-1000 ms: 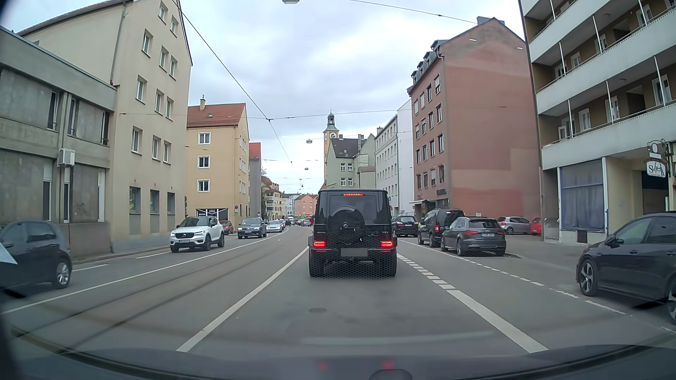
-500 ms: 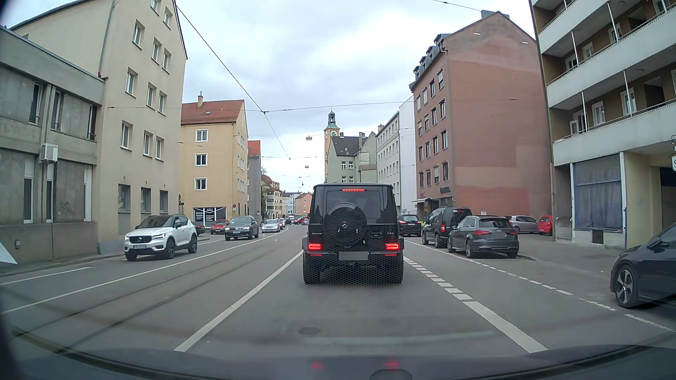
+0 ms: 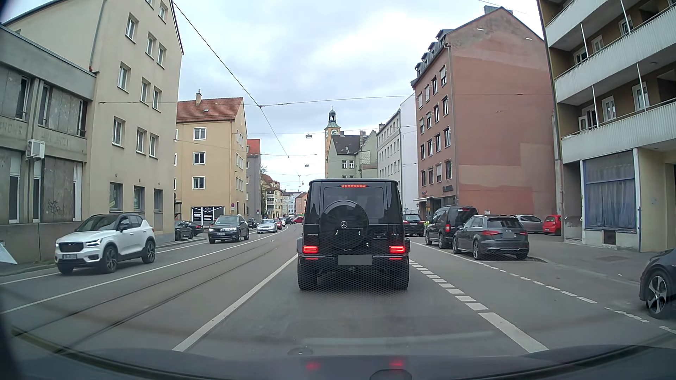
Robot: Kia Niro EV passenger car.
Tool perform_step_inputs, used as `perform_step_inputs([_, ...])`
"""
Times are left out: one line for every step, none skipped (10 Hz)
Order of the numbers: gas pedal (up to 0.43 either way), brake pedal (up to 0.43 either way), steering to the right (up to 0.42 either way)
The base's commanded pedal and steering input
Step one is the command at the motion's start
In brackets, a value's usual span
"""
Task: Follow the waypoints while adhering to traffic rules and regulations
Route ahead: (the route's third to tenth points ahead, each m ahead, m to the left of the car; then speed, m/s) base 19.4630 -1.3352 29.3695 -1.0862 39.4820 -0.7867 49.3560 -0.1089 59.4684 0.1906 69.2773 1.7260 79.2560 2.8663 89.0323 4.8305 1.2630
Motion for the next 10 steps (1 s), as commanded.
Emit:
perform_step_inputs([0.000,0.110,-0.009])
perform_step_inputs([0.000,0.104,-0.009])
perform_step_inputs([0.000,0.098,-0.009])
perform_step_inputs([0.000,0.085,-0.010])
perform_step_inputs([0.000,0.085,-0.009])
perform_step_inputs([0.000,0.079,-0.009])
perform_step_inputs([0.000,0.073,-0.009])
perform_step_inputs([0.000,0.073,-0.009])
perform_step_inputs([0.000,0.073,-0.009])
perform_step_inputs([0.000,0.073,-0.009])
